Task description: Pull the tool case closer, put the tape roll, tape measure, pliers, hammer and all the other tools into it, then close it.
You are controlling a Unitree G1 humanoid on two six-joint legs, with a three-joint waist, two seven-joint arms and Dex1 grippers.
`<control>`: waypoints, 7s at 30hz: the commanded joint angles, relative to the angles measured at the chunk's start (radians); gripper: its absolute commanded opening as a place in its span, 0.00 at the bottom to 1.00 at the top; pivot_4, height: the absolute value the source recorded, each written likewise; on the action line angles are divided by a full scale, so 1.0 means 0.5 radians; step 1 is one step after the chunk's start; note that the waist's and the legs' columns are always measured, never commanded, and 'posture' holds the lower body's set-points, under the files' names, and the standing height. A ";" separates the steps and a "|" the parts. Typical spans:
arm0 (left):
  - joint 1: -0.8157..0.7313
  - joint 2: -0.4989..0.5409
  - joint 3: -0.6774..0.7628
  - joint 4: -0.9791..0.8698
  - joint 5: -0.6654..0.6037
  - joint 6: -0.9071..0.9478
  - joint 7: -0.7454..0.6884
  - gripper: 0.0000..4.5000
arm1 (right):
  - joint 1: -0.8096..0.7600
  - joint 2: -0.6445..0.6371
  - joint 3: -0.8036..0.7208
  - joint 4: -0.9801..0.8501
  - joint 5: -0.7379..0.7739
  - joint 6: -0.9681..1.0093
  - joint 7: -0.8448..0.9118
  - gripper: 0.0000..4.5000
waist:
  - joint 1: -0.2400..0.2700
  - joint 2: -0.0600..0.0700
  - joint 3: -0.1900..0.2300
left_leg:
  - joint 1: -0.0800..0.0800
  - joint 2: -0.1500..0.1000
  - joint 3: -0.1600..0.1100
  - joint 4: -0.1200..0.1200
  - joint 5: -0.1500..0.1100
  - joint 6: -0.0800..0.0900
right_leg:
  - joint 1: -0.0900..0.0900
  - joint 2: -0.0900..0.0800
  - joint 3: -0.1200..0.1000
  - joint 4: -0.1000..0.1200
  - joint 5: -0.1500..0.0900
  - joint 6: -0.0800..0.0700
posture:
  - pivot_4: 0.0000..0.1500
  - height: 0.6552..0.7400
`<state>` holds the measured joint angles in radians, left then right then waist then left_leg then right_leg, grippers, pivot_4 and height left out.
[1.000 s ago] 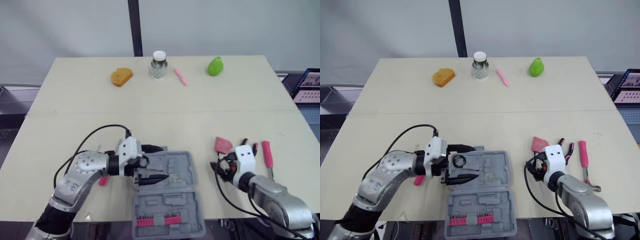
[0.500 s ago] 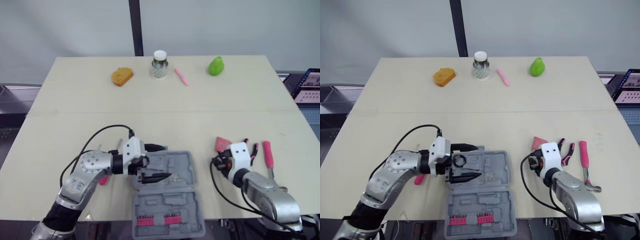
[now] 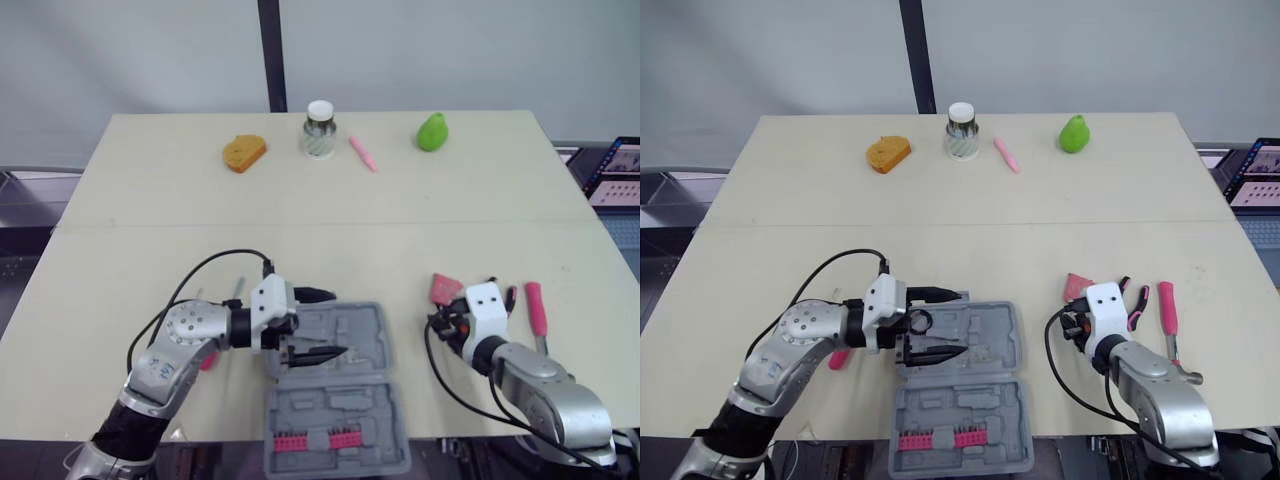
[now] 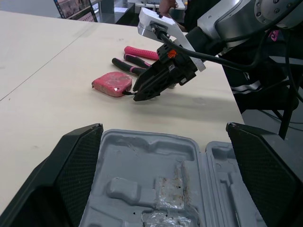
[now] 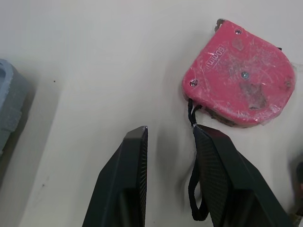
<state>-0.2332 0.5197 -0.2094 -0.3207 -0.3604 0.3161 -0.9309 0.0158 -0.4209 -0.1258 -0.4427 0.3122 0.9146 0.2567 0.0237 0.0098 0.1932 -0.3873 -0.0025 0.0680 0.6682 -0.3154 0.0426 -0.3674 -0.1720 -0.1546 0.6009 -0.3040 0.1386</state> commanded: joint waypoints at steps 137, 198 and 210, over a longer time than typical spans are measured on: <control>0.637 0.194 0.021 -0.179 0.184 -0.823 -0.222 1.00 | -0.214 -0.934 0.353 1.248 -0.290 -2.330 2.262 0.99 | 0.006 0.000 -0.004 | 0.016 0.000 -0.004 0.001 -0.001 0.002 | 0.022 0.002 0.006 -0.011 0.000 0.000 | 1.00 1.00; 0.538 0.115 -0.097 0.057 0.279 -1.014 -0.179 1.00 | -0.115 -0.845 0.447 1.333 -0.418 -2.310 2.016 0.99 | 0.002 0.000 -0.004 | 0.019 0.001 -0.003 0.000 -0.001 0.001 | 0.024 0.003 0.006 -0.010 0.000 0.000 | 1.00 1.00; 0.531 0.109 -0.099 0.080 0.284 -1.030 -0.174 1.00 | -0.162 -0.805 0.451 1.467 -0.407 -2.403 2.033 0.65 | 0.000 -0.001 -0.006 | 0.024 0.002 -0.003 -0.002 -0.001 0.001 | 0.027 0.003 0.006 -0.011 0.000 0.000 | 1.00 1.00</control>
<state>0.0342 0.5766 -0.2539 -0.2628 -0.2239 -0.1851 -1.0241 -0.0715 -0.8272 0.0836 0.2767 0.1137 -0.2855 1.2676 0.0238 0.0091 0.1905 -0.3754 -0.0017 0.0667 0.6673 -0.3162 0.0429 -0.3537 -0.1705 -0.1515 0.5954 -0.3039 0.1385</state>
